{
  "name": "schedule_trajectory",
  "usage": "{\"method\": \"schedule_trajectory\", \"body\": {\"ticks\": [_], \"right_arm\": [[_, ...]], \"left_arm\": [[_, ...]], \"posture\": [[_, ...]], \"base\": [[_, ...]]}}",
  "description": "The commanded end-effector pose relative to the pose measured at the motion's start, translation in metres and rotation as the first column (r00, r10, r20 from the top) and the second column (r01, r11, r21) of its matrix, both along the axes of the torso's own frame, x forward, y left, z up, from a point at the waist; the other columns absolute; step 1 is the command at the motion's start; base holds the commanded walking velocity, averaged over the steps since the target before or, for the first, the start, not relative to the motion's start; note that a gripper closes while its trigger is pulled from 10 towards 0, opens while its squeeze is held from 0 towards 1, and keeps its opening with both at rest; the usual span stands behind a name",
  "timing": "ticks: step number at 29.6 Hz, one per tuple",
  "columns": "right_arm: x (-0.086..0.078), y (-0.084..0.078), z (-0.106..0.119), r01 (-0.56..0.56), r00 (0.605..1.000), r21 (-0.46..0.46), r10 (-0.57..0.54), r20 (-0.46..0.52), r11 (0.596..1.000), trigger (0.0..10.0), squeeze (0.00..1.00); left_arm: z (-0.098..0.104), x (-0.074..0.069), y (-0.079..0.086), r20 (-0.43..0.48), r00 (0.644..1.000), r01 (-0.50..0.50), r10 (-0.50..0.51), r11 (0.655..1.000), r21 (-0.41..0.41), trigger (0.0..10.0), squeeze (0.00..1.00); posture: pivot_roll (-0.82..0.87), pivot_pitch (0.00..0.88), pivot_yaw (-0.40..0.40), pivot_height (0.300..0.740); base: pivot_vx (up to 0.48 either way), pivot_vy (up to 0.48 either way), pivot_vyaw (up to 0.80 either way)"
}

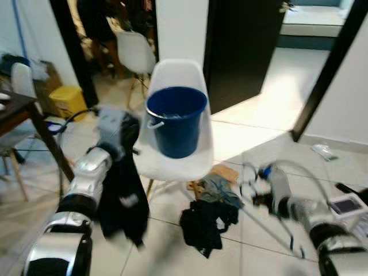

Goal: Hang hanger

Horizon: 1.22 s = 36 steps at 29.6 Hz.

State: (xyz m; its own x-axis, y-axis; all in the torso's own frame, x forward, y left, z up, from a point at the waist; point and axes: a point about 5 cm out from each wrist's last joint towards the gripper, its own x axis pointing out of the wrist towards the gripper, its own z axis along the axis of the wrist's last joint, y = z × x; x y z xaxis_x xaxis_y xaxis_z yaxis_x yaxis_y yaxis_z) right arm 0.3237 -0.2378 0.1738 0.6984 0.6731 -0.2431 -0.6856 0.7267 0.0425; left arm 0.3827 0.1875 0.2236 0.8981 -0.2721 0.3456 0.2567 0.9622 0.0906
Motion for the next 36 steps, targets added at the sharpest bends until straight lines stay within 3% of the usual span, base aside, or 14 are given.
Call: {"method": "schedule_trajectory", "body": {"ticks": [1,9,12,14,20,22,25,36], "right_arm": [[0.002,0.006,-0.007,-0.01,1.0,0.03,0.01,-0.027,0.999,10.0,0.0],[-0.014,-0.011,0.005,0.008,1.0,0.004,-0.008,-0.017,1.0,10.0,0.0],[-0.018,-0.016,0.014,0.011,1.0,0.023,-0.011,0.002,1.0,10.0,0.0],[-0.028,-0.019,0.031,-0.032,0.999,0.048,0.03,0.037,0.998,10.0,0.0],[-0.033,-0.019,0.037,-0.052,0.998,0.051,0.049,0.046,0.997,10.0,0.0],[-0.049,-0.017,0.056,-0.177,0.981,0.09,0.168,0.099,0.98,10.0,0.0],[-0.06,-0.014,0.064,-0.259,0.961,0.083,0.249,0.118,0.962,10.0,0.0],[-0.071,-0.006,0.067,-0.328,0.941,0.01,0.325,0.093,0.945,10.0,0.0]], "left_arm": [[0.01,0.0,0.007,0.039,0.999,-0.024,0.024,1.0,-0.005,10.0,0.0],[0.018,-0.005,0.011,0.066,0.998,0.007,-0.004,0.999,-0.05,10.0,0.0],[0.02,-0.007,0.006,0.079,0.996,0.043,-0.039,0.998,-0.042,10.0,0.0],[0.025,-0.01,-0.007,0.111,0.989,0.103,-0.102,0.995,-0.007,10.0,0.0],[0.028,-0.012,-0.013,0.121,0.985,0.127,-0.126,0.992,0.0,10.0,0.0],[0.036,-0.017,-0.032,0.151,0.965,0.215,-0.217,0.976,0.03,10.0,0.0],[0.04,-0.021,-0.042,0.165,0.949,0.263,-0.267,0.964,0.045,10.0,0.0],[0.041,-0.026,-0.052,0.164,0.93,0.326,-0.33,0.944,0.056,10.0,0.0]], "posture": [[-0.04,0.0,0.04,0.74],[-0.04,0.0,0.047,0.74],[-0.05,0.0,0.053,0.74],[-0.05,0.0,0.053,0.74],[-0.05,0.0,0.053,0.74],[-0.05,0.0,0.06,0.74],[-0.05,0.0,0.062,0.74],[-0.06,0.0,0.066,0.74]], "base": [[0.0,0.0,0.0],[0.0,0.0,0.0],[0.0,0.0,0.0],[0.0,0.0,0.0],[0.0,0.0,0.0],[0.0,0.0,0.0],[0.0,0.0,0.0],[0.0,0.0,0.0]]}}
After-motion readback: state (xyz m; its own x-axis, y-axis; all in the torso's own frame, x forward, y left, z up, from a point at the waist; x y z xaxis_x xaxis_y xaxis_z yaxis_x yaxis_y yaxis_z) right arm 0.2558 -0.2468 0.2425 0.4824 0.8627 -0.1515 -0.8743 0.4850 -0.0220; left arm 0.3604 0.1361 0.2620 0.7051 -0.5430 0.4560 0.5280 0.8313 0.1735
